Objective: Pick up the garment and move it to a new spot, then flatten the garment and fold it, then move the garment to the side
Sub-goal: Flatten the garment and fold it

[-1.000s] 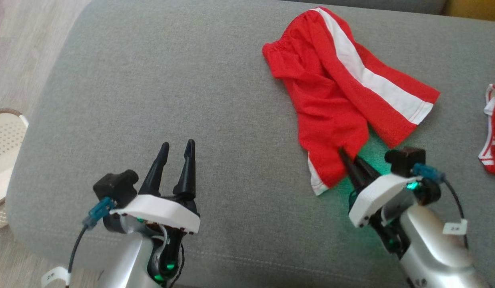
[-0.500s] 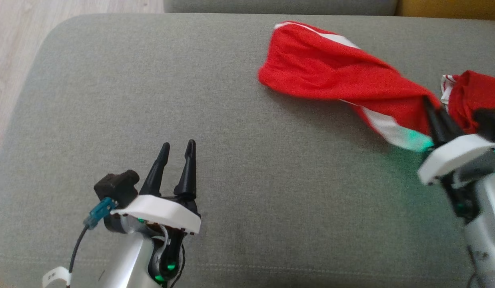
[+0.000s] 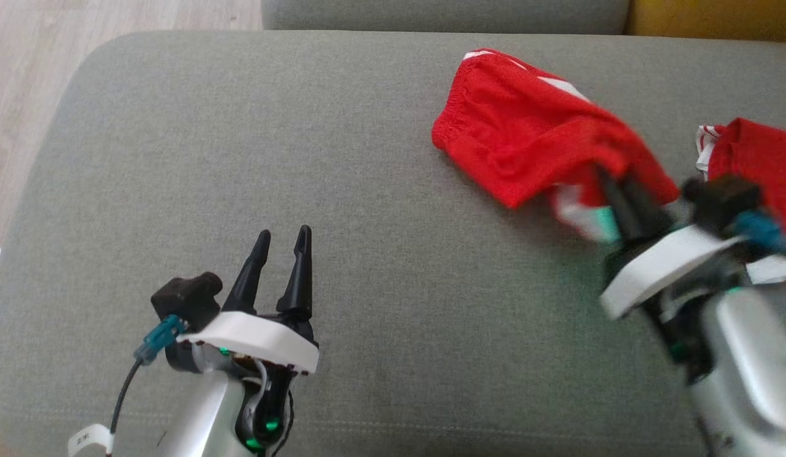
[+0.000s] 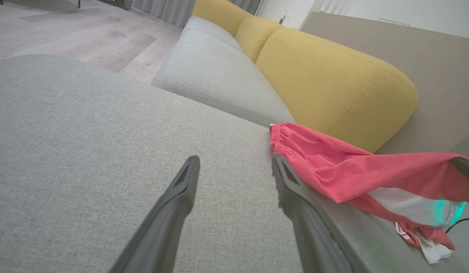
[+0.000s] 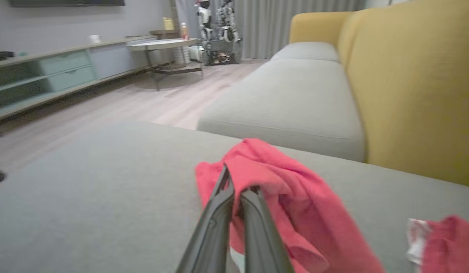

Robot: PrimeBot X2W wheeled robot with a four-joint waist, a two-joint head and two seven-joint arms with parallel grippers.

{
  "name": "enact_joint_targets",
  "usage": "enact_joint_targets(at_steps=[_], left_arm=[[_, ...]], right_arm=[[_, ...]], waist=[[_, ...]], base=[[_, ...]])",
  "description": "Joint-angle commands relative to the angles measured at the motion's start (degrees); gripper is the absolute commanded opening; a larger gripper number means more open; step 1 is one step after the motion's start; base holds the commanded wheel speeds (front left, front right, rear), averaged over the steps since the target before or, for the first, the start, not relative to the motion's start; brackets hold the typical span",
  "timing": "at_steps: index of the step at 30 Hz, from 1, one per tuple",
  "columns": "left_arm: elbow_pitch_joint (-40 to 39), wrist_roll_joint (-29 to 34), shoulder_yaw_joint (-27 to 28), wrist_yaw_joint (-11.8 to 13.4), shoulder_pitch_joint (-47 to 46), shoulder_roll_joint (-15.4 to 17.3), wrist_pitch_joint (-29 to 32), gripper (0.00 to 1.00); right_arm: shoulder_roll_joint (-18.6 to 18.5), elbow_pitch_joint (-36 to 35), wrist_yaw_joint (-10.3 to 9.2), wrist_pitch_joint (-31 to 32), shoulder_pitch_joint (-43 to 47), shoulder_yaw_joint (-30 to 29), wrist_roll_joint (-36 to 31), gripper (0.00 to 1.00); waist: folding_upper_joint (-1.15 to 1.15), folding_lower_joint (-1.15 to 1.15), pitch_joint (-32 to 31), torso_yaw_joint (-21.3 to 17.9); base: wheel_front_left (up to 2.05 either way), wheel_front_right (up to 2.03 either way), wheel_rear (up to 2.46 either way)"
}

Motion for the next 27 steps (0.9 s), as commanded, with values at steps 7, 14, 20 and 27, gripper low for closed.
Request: enact_joint_targets(at_steps=[7, 14, 20, 27], left_arm=[[-1.26, 0.18, 1.93, -0.48, -0.74, 0.61, -0.69, 1.00], [-0.93, 0.15, 1.53, -0.46, -0.40, 0.61, -0.69, 1.00], [-0.98, 0.03, 1.62, -0.39, -0.33, 0.61, -0.69, 1.00], [-1.09, -0.04, 2.11, -0.33, -0.08, 0.61, -0.69, 1.00]], right_arm=[[-0.92, -10.18, -0.04, 2.94, 4.09, 20.82, 6.06, 0.00], [-2.90, -7.69, -0.04, 3.52, 4.84, 30.00, 6.81, 1.00], [-3.07, -4.37, -0.04, 2.35, 4.79, 23.73, 7.02, 1.00], [0.85, -1.84, -0.04, -0.13, 7.85, 4.36, 4.50, 1.00]], waist=[[0.00, 0.00, -1.06, -0.80], [0.00, 0.00, -1.89, -1.17], [0.00, 0.00, -1.88, -1.44], [0.00, 0.00, -2.02, -2.15]], base=[[0.00, 0.00, 0.00], [0.00, 0.00, 0.00], [0.00, 0.00, 0.00], [0.00, 0.00, 0.00]])
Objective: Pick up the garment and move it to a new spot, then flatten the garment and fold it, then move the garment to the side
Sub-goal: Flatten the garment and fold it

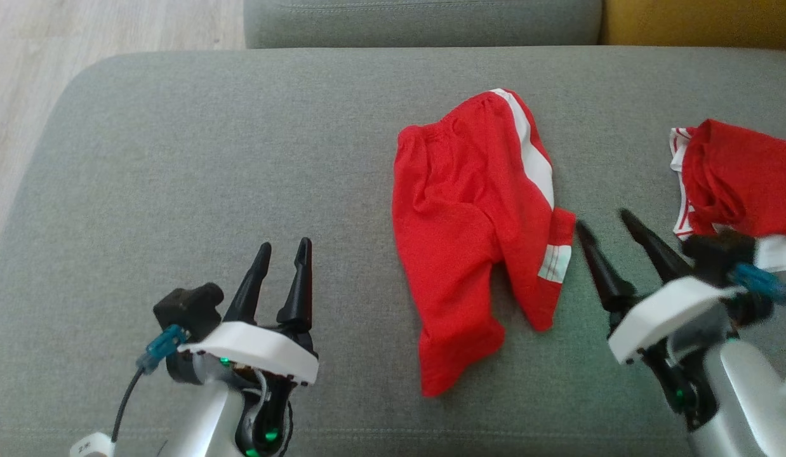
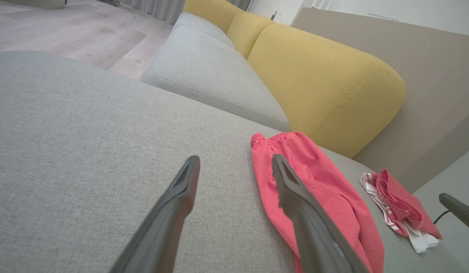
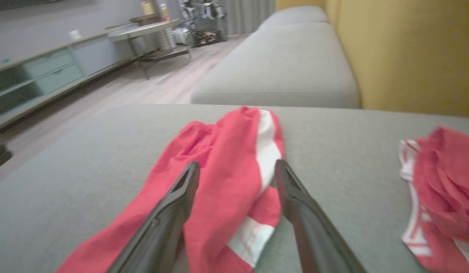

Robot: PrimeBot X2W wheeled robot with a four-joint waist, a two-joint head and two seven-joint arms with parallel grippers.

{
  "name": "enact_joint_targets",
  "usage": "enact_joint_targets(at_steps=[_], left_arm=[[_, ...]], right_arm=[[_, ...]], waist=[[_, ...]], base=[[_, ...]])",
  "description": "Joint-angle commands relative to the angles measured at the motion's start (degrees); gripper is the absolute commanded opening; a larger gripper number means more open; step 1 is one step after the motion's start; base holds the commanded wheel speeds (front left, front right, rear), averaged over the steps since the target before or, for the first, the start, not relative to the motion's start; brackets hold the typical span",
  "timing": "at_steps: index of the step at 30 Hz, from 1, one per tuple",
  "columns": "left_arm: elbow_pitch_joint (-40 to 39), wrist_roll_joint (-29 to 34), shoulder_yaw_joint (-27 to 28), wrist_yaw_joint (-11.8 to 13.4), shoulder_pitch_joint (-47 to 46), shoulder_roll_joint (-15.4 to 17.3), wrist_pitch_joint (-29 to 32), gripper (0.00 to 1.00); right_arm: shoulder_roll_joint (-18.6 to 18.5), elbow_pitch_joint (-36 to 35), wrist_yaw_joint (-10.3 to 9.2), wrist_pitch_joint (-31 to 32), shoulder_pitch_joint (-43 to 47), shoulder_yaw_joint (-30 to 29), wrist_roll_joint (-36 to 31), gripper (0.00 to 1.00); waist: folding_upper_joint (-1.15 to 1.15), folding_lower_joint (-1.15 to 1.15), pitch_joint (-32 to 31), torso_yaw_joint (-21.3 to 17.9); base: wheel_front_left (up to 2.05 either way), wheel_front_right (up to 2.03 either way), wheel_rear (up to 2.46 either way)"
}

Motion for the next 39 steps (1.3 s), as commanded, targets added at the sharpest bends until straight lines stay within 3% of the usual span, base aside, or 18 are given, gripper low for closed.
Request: enact_joint_targets(at_steps=[1, 6, 12, 27, 28, 29, 39], left_arm=[[-1.96, -0.08, 2.03, 0.07, -1.29, 0.59, -0.70, 1.00], [-2.46, -0.28, 1.42, 0.14, -1.92, 0.59, -0.70, 1.00], [-2.56, -0.26, 0.65, 0.14, -2.43, 0.59, -0.70, 1.00], [-2.79, -0.24, -0.26, 0.32, -3.68, 0.59, -0.70, 1.00], [-2.76, -0.27, -0.37, 0.35, -3.76, 0.59, -0.70, 1.00], [-2.73, -0.30, -0.44, 0.39, -3.84, 0.59, -0.70, 1.00], [-2.70, -0.74, -0.39, 0.69, -3.52, 0.59, -0.70, 1.00]], right_arm=[[1.64, -0.73, -0.04, -0.90, 1.02, -1.44, -0.25, 1.00], [6.18, 4.22, -0.04, -2.61, 1.59, -6.74, -2.20, 1.00], [8.89, 13.89, -0.04, -5.81, -1.70, -10.27, -5.19, 1.00], [9.32, 27.62, -0.04, -6.70, -9.19, -8.05, -2.77, 1.00], [9.29, 28.34, -0.04, -6.74, -9.62, -7.65, -2.28, 0.22], [9.05, 28.97, -0.04, -6.98, -10.05, -7.30, -2.02, 0.00], [3.79, 32.89, -0.04, -11.99, -18.97, -14.97, -7.06, 0.00]], waist=[[0.00, 0.00, -0.01, -0.18], [0.00, 0.00, 0.88, -0.13], [0.00, 0.00, 2.36, 1.06], [0.00, 0.00, 5.67, 4.50], [0.00, 0.00, 5.76, 4.76], [0.00, 0.00, 5.80, 5.01], [0.00, 0.00, 4.55, 5.70]], base=[[0.00, 0.00, 0.00], [0.00, 0.00, 0.00], [0.00, 0.00, 0.00], [0.00, 0.00, 0.00], [0.00, 0.00, 0.00], [0.00, 0.00, 0.00], [0.00, 0.00, 0.00]])
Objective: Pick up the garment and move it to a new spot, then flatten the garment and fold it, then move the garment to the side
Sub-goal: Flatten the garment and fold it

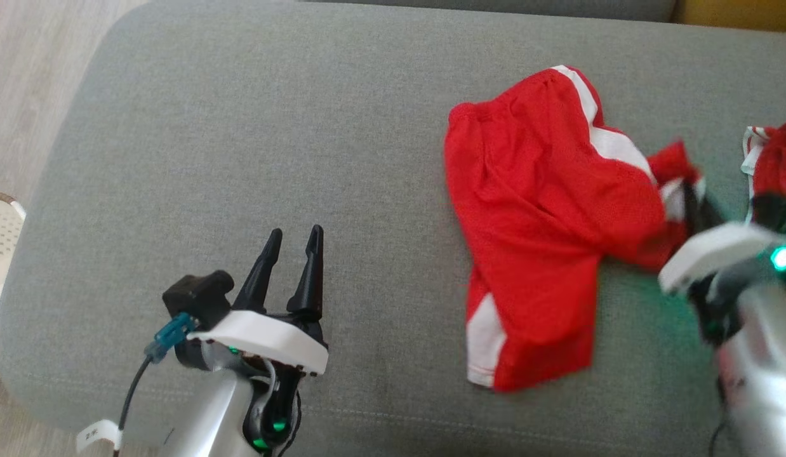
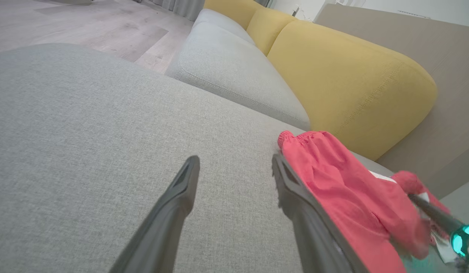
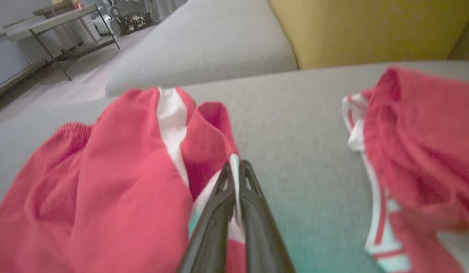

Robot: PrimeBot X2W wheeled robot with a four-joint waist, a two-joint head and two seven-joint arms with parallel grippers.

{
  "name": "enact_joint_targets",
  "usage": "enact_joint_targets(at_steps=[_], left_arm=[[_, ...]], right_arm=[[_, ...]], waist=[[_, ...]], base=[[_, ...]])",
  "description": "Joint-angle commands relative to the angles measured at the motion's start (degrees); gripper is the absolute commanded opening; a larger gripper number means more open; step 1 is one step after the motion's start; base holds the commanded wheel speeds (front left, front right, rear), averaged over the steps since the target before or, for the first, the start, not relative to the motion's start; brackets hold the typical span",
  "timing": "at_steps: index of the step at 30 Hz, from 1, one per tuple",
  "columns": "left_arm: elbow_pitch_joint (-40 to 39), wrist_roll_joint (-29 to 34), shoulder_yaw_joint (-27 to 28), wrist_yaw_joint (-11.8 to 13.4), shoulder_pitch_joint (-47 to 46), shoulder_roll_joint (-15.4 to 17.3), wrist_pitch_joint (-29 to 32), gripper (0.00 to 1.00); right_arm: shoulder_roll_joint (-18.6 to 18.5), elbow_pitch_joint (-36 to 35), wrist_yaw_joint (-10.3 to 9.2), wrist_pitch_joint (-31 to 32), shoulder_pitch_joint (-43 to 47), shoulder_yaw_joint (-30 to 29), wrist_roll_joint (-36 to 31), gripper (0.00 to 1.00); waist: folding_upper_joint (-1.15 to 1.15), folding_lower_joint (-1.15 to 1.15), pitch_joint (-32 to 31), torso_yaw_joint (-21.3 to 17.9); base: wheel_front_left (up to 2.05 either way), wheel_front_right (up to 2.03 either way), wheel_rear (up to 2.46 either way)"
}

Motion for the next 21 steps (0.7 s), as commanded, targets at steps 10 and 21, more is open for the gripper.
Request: enact_joint_targets(at_steps=[10, 21], left_arm=[[-2.00, -2.26, 0.22, 0.35, -1.56, 0.58, -0.70, 1.00], [-2.27, -2.66, 1.09, 0.59, 0.25, 0.58, -0.70, 1.00]], right_arm=[[-4.97, -4.68, -0.04, -2.00, -23.93, 3.67, -7.50, 0.00], [-4.08, -12.08, -0.04, -10.33, -30.92, 24.19, 0.61, 0.00]], waist=[[0.00, 0.00, -2.46, 1.54], [0.00, 0.00, -3.79, 3.00]], base=[[0.00, 0.00, 0.00], [0.00, 0.00, 0.00]])
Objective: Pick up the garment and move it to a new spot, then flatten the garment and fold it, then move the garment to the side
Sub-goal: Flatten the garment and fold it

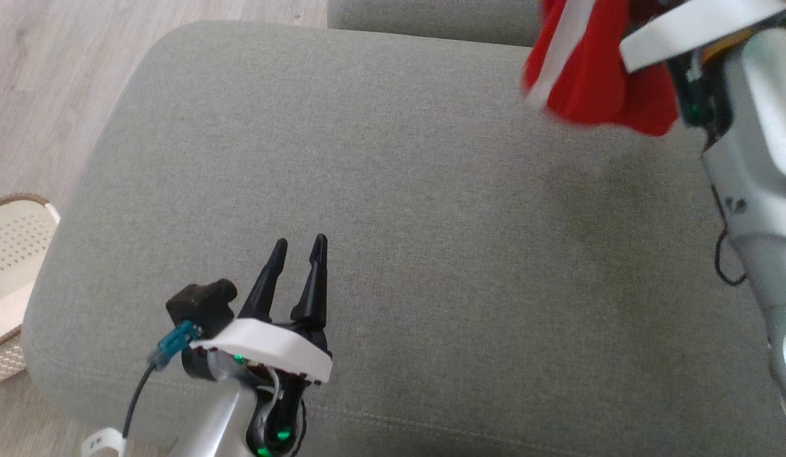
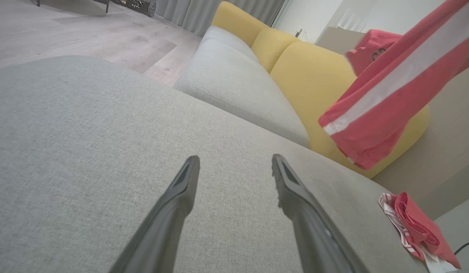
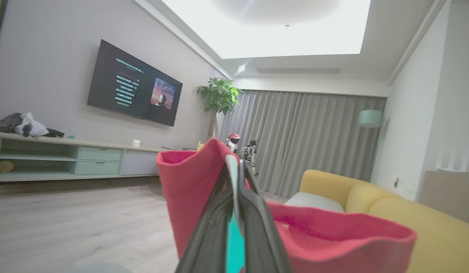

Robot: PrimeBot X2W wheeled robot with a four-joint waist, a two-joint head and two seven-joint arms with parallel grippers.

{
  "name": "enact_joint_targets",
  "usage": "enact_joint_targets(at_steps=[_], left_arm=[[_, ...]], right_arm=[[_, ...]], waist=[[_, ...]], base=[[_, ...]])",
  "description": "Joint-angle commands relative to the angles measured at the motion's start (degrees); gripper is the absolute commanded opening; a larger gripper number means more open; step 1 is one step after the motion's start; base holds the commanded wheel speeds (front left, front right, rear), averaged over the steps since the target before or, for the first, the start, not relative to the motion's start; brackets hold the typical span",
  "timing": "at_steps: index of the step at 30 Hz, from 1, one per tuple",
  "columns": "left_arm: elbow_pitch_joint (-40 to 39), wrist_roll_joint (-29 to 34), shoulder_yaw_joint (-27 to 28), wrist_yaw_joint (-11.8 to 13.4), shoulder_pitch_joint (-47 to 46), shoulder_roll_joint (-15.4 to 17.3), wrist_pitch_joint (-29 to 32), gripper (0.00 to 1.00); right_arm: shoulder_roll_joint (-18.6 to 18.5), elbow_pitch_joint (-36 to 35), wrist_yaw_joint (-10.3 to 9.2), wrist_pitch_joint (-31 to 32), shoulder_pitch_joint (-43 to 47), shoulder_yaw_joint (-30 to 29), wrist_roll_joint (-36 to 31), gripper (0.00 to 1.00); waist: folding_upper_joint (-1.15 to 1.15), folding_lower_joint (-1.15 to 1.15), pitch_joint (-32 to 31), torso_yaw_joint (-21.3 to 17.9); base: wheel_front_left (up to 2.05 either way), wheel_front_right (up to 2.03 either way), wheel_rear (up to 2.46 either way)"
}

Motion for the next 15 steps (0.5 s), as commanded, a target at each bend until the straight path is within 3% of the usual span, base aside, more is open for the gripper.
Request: enact_joint_targets(at_steps=[1, 5, 15], left_arm=[[-2.06, -0.26, 2.13, 0.23, -0.65, 0.54, -0.70, 1.00], [-2.31, -0.09, 2.34, 0.30, -0.33, 0.54, -0.70, 1.00], [-1.99, 0.85, 2.52, -0.12, -0.65, 0.54, -0.70, 1.00]], right_arm=[[-0.71, -1.33, -0.04, -0.39, 1.75, 0.93, 1.16, 0.00], [-3.32, 1.26, -0.04, -0.67, 9.42, 0.19, 3.78, 0.00], [-5.18, 13.46, -0.04, 2.70, 23.71, -13.27, 8.20, 0.00]], waist=[[0.00, 0.00, -0.01, 0.04], [0.00, 0.00, 0.24, -0.40], [0.00, 0.00, 1.07, -3.52]], base=[[0.00, 0.00, 0.00], [0.00, 0.00, 0.00], [0.00, 0.00, 0.00]])
